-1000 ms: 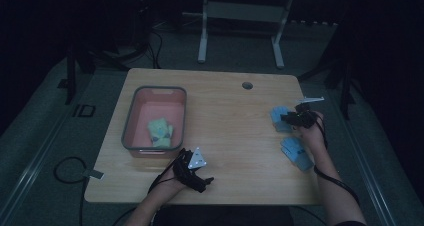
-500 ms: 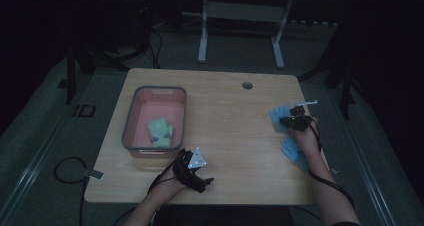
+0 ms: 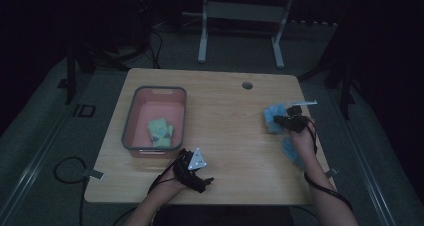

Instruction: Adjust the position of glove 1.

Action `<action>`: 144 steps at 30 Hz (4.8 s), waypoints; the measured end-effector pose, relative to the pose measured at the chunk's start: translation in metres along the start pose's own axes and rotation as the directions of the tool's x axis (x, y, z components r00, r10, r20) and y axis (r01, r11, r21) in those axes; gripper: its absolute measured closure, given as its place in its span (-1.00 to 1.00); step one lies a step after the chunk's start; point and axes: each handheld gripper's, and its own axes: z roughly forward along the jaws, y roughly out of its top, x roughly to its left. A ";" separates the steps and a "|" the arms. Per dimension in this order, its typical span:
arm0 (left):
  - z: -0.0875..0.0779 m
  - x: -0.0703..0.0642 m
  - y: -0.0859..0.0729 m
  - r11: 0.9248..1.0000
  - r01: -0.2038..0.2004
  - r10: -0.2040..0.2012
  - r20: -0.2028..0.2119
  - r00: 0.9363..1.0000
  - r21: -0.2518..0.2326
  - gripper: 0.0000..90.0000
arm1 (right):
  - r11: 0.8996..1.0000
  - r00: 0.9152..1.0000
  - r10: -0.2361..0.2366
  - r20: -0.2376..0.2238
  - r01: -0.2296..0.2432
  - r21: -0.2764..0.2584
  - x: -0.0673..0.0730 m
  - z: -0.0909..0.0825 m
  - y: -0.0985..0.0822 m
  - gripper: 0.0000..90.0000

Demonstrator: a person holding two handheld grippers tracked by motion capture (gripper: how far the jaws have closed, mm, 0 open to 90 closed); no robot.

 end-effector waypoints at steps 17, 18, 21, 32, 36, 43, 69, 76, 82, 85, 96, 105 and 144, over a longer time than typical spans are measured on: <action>0.001 -0.002 0.001 1.000 -0.013 0.013 0.000 1.000 -0.009 -0.94 | 0.994 0.991 -0.075 -0.112 0.066 -0.087 0.106 -0.042 -0.004 0.93; 0.001 -0.002 0.001 1.000 -0.015 0.015 0.000 1.000 -0.007 -0.94 | 0.994 0.989 -0.079 -0.125 0.069 -0.086 0.118 -0.042 -0.009 0.93; 0.000 -0.003 0.001 1.000 -0.015 0.015 0.002 1.000 -0.008 -0.94 | 0.995 0.990 -0.074 -0.122 0.065 -0.075 0.130 -0.040 -0.016 0.93; -0.002 -0.003 0.000 0.999 -0.012 0.013 0.013 1.000 -0.035 -0.94 | 0.999 0.990 0.014 -0.142 -0.018 -0.026 0.158 -0.021 -0.050 0.92; -0.002 -0.003 -0.001 0.999 -0.014 0.014 0.017 1.000 -0.036 -0.94 | 1.000 0.991 0.018 -0.130 -0.019 -0.010 0.162 -0.013 -0.056 0.91; -0.002 -0.003 -0.002 0.999 -0.022 0.023 0.018 1.000 -0.031 -0.94 | 0.999 0.995 0.023 -0.092 -0.021 0.025 0.156 0.005 -0.063 0.89; -0.004 0.000 -0.004 0.999 -0.003 0.006 0.047 0.999 -0.048 -0.94 | 0.987 0.982 -0.156 -0.109 0.153 -0.040 0.080 -0.046 -0.055 0.52; -0.003 0.000 -0.004 0.999 -0.006 0.007 0.042 0.999 -0.045 -0.94 | 0.988 0.982 -0.155 -0.106 0.151 -0.041 0.033 -0.068 -0.065 0.51; -0.004 0.000 -0.004 0.999 -0.005 0.007 0.042 0.999 -0.052 -0.94 | 0.985 0.982 -0.170 -0.087 0.169 -0.021 0.002 -0.081 -0.073 0.47; -0.004 0.000 -0.004 0.999 -0.010 0.012 0.042 0.999 -0.048 -0.94 | 0.983 0.980 -0.186 -0.077 0.186 -0.004 -0.014 -0.086 -0.078 0.40; -0.004 0.000 -0.004 0.999 -0.009 0.011 0.038 0.999 -0.049 -0.94 | 0.977 0.977 -0.190 -0.099 0.198 0.076 -0.043 -0.079 -0.099 0.37; -0.004 0.002 -0.004 0.999 0.002 0.000 0.036 0.999 -0.054 -0.94 | 0.962 0.967 -0.242 -0.085 0.250 0.107 -0.033 -0.068 -0.104 0.40; -0.005 -0.001 -0.005 0.998 -0.012 0.014 0.036 0.999 -0.060 -0.93 | 0.975 0.960 0.222 0.170 -0.215 -0.057 0.065 -0.050 -0.078 0.89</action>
